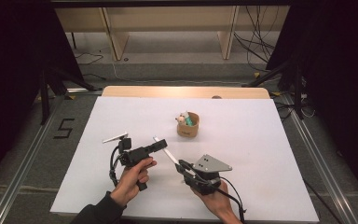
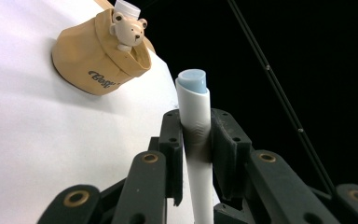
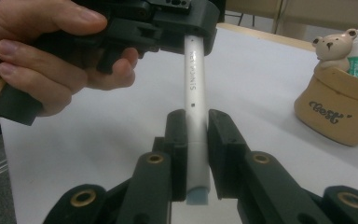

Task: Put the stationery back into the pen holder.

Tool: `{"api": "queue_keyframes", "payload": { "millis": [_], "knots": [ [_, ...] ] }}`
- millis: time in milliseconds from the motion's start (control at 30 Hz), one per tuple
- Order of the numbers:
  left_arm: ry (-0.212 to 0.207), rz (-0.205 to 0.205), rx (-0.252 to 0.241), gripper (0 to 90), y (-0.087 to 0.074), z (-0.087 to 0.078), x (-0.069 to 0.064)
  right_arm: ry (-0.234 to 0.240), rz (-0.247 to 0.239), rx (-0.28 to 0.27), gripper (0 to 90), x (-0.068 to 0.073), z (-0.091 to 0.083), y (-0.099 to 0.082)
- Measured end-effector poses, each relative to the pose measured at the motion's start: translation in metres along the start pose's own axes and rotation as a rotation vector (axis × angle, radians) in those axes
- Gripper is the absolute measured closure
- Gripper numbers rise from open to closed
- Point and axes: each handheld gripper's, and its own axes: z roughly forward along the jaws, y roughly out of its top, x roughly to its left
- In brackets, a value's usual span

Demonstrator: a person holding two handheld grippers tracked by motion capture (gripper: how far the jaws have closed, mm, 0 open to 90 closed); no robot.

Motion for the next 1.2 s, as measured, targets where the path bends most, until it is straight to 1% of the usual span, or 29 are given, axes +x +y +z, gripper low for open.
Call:
{"api": "queue_keyframes", "payload": {
  "millis": [67,133,200,233,300,333,400,433,467,533,633,700,767,867,933,1067,1200],
  "knots": [
    [-0.009,-0.007,0.002,75.7,0.000,0.000,0.000,0.001,0.002,0.002,79.1,0.000,0.000,-0.001],
    [-0.017,-0.005,0.004,76.8,0.000,0.000,-0.001,0.000,0.002,0.005,78.3,0.000,0.001,-0.001],
    [-0.021,0.011,0.002,77.2,0.000,-0.001,-0.003,-0.001,-0.007,0.003,76.9,0.000,0.001,-0.002],
    [-0.027,0.024,0.000,77.2,0.001,-0.001,-0.004,0.000,-0.011,-0.001,73.4,0.000,0.001,-0.002],
    [-0.038,0.030,-0.008,77.4,0.002,-0.003,-0.006,0.002,-0.016,-0.002,65.3,0.000,-0.001,0.000],
    [-0.037,0.039,-0.013,77.5,0.003,-0.003,-0.007,0.009,-0.011,-0.004,63.9,-0.001,-0.002,0.001],
    [-0.033,0.074,-0.025,77.5,0.005,-0.005,-0.010,0.023,0.000,-0.016,59.2,-0.002,-0.004,0.002],
    [-0.031,0.085,-0.031,77.5,0.006,-0.006,-0.011,0.030,0.003,-0.021,56.9,-0.003,-0.006,0.002],
    [-0.022,0.107,-0.038,77.5,0.007,-0.007,-0.011,0.031,0.003,-0.023,54.9,-0.003,-0.007,0.002],
    [-0.013,0.122,-0.053,77.5,0.009,-0.008,-0.012,0.040,0.010,-0.023,51.9,-0.004,-0.009,0.003],
    [-0.010,0.127,-0.067,77.5,0.012,-0.008,-0.012,0.031,0.009,-0.019,47.1,-0.006,-0.012,0.001],
    [-0.009,0.134,-0.076,77.5,0.014,-0.008,-0.013,0.024,0.012,-0.017,45.8,-0.007,-0.013,0.000],
    [-0.005,0.156,-0.085,77.4,0.016,-0.008,-0.016,0.026,0.018,-0.007,43.9,-0.009,-0.015,-0.001],
    [0.002,0.193,-0.096,77.4,0.019,-0.007,-0.019,0.016,0.022,-0.003,41.6,-0.011,-0.017,-0.004],
    [0.013,0.225,-0.111,77.4,0.022,-0.005,-0.021,0.011,0.028,-0.002,39.9,-0.013,-0.020,-0.005],
    [0.021,0.247,-0.127,77.4,0.027,-0.002,-0.022,0.001,0.047,-0.006,37.7,-0.019,-0.026,-0.008],
    [0.021,0.253,-0.140,77.4,0.033,0.001,-0.023,-0.009,0.067,-0.006,37.2,-0.024,-0.031,-0.012]
  ]
}}
